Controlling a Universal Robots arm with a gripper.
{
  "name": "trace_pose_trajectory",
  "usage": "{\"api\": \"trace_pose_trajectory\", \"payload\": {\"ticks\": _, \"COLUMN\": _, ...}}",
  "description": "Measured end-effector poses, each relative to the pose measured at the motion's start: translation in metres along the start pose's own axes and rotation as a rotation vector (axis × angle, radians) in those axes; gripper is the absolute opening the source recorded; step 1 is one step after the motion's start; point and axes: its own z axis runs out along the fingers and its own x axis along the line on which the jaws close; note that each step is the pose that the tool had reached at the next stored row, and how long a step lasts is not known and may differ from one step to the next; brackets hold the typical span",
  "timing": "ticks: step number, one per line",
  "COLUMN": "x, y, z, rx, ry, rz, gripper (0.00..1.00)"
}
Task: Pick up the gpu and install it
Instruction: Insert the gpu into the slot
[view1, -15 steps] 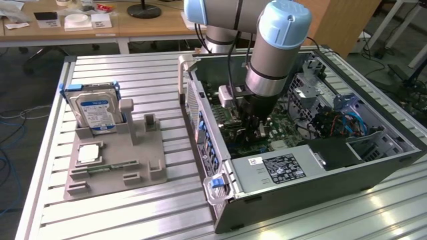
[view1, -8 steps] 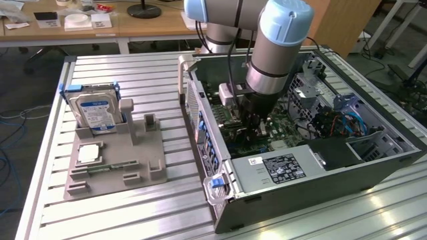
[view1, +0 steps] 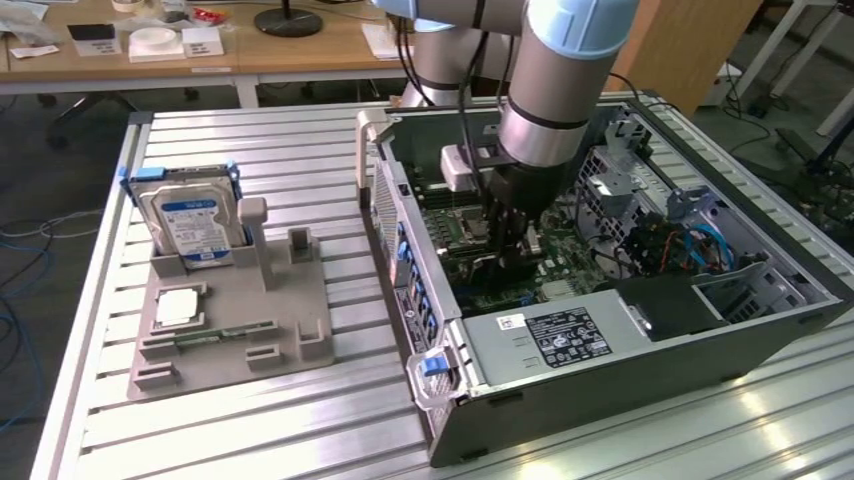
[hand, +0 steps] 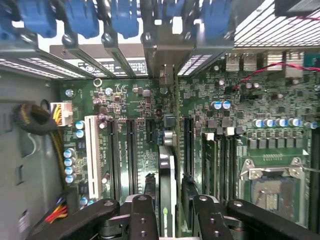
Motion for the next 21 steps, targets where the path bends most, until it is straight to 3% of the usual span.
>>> {"api": "trace_pose_trajectory", "payload": {"ticks": 7, "x": 0.000, "y": -0.0003, "z": -0.0204, "rx": 0.0048, "ry": -0.0002, "rz": 0.000, "gripper": 0.35}}
{"api": "trace_pose_trajectory", "payload": {"ticks": 12, "x": -0.001, "y": -0.0003, "z": -0.0218, "rx": 0.0054, "ry": -0.0003, "rz": 0.000, "gripper": 0.35}}
{"api": "trace_pose_trajectory", "payload": {"ticks": 15, "x": -0.001, "y": -0.0003, "z": -0.0219, "rx": 0.0055, "ry": -0.0004, "rz": 0.000, "gripper": 0.27}}
{"api": "trace_pose_trajectory", "payload": {"ticks": 18, "x": -0.001, "y": -0.0003, "z": -0.0219, "rx": 0.0055, "ry": -0.0003, "rz": 0.000, "gripper": 0.10}}
{"api": "trace_pose_trajectory", "payload": {"ticks": 21, "x": -0.001, "y": -0.0003, "z": -0.0219, "rx": 0.0054, "ry": -0.0003, "rz": 0.000, "gripper": 0.10}}
